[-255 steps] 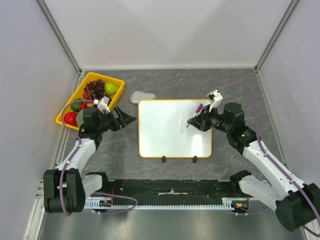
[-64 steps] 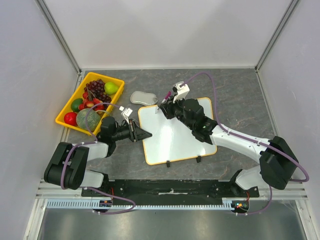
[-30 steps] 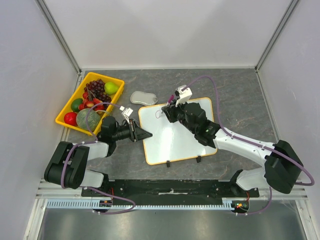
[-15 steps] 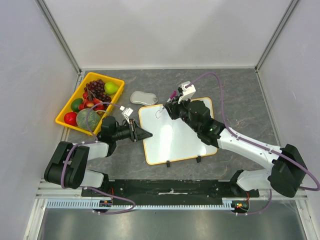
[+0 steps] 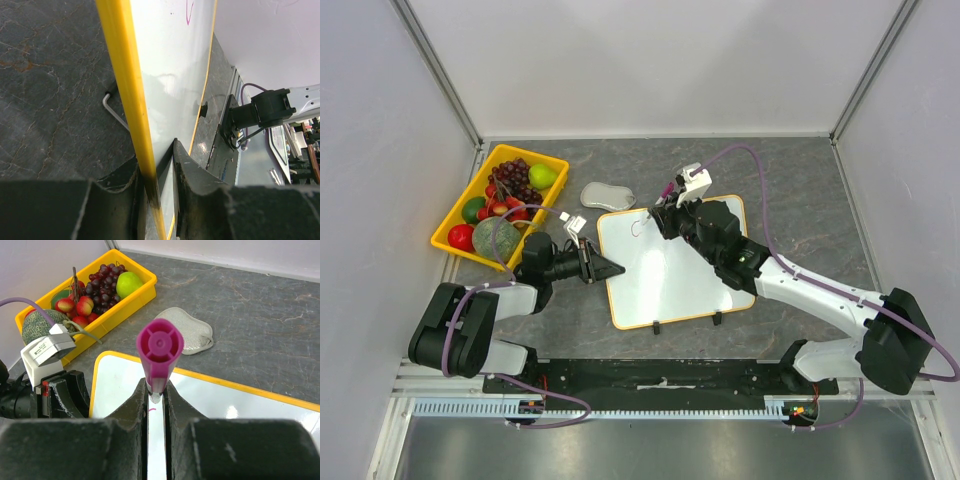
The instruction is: Write a sentence on the whiteboard
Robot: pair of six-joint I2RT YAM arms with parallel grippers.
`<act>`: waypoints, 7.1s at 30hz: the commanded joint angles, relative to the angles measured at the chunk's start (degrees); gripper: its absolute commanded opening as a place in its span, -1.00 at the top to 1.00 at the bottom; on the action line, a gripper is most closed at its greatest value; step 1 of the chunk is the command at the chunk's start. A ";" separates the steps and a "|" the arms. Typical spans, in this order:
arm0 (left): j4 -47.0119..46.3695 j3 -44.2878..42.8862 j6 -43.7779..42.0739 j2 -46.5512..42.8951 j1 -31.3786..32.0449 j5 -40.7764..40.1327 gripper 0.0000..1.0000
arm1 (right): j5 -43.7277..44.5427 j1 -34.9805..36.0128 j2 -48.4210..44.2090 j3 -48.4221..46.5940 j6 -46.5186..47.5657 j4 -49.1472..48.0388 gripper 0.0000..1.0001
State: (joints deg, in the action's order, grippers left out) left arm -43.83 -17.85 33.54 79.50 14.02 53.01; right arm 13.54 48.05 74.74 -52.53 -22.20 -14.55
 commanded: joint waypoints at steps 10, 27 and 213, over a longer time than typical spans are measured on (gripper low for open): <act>1.73 -0.26 -5.41 0.74 1.01 -0.63 0.96 | 1.22 0.02 0.40 -2.75 0.75 -1.19 1.00; 1.73 -0.26 -5.33 0.74 1.10 -0.54 0.96 | 4.56 0.02 2.95 -2.22 0.05 -2.50 1.00; 2.44 -0.70 -5.77 1.09 1.45 -0.72 0.96 | 10.45 -2.17 1.64 -0.11 -2.33 1.80 1.00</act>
State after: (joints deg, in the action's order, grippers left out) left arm -43.05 -18.11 33.54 79.90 14.55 53.08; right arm 20.03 46.59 75.50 -49.71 -25.47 -13.98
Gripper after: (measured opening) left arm 0.273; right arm 0.166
